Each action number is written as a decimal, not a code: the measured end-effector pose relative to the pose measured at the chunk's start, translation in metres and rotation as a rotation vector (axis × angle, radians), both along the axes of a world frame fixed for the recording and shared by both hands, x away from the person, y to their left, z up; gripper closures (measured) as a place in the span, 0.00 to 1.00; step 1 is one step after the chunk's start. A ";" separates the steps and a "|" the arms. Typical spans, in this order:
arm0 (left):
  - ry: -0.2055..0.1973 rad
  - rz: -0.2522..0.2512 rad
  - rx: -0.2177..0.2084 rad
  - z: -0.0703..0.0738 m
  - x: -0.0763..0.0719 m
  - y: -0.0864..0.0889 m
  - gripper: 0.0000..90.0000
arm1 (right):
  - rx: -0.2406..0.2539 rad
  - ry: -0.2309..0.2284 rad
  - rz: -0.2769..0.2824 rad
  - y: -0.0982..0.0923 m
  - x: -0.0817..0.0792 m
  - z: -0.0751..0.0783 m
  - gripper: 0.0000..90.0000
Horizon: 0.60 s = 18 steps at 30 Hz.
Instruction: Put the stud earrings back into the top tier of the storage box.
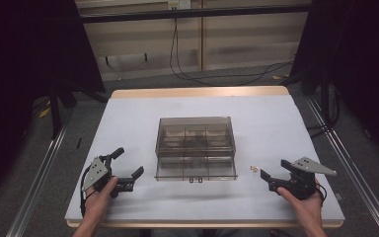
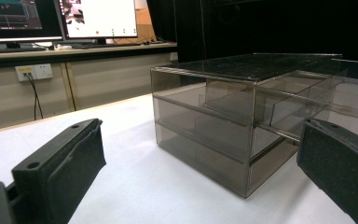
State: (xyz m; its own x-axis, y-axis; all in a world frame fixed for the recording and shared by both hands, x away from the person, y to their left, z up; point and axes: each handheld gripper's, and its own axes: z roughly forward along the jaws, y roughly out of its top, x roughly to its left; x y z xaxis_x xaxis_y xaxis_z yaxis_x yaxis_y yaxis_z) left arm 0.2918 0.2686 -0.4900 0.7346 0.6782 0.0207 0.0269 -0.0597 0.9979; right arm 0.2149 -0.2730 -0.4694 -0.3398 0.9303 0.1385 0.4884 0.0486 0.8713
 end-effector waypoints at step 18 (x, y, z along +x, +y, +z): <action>0.003 0.000 -0.003 0.000 0.000 0.000 0.01 | 0.030 0.043 0.126 0.004 0.010 0.007 0.22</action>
